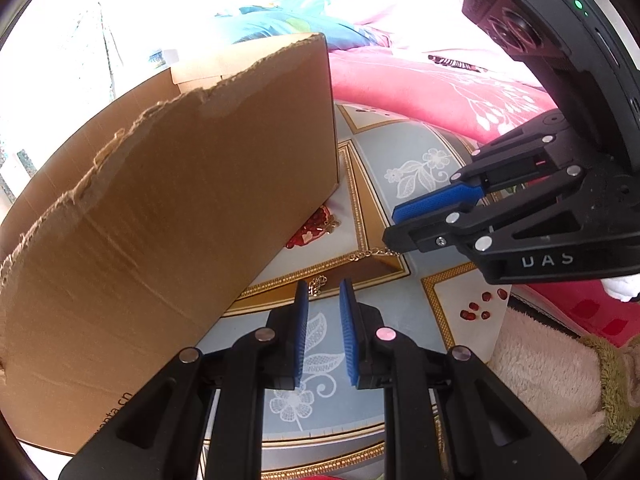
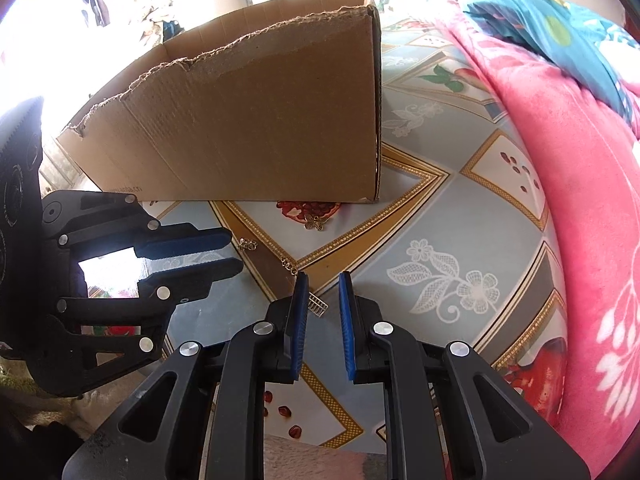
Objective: Organize jewelry
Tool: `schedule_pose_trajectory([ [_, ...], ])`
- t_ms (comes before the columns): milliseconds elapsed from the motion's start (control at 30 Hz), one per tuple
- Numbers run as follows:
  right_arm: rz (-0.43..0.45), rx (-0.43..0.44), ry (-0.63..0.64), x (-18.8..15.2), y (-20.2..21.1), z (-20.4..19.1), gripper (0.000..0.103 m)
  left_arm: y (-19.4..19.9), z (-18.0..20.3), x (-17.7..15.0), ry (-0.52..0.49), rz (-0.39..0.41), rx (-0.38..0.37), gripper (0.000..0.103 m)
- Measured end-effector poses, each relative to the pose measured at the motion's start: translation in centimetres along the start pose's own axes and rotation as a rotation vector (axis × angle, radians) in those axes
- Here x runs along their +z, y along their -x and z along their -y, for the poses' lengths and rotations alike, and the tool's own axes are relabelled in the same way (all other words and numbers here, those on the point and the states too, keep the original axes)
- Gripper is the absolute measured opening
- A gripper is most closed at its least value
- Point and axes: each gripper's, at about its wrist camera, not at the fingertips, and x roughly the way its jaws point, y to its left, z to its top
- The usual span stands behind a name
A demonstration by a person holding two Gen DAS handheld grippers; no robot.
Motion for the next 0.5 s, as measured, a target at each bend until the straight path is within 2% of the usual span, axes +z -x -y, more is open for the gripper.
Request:
schedule_pose_trajectory([
  [233, 0.024, 0.019, -0.032, 0.1, 0.1, 2.4, 0.014, -0.8, -0.1, 0.7, 0.053, -0.033, 0.013, 0.015],
  [433, 0.043, 0.036, -0.053, -1.8, 0.2, 2.7, 0.014, -1.0, -0.2, 0.8, 0.062, -0.039, 0.016, 0.004],
  [500, 0.052, 0.043, -0.061, -2.2, 0.5, 2.8, 0.014, -1.0, -0.3, 0.9, 0.064, -0.039, 0.019, 0.004],
])
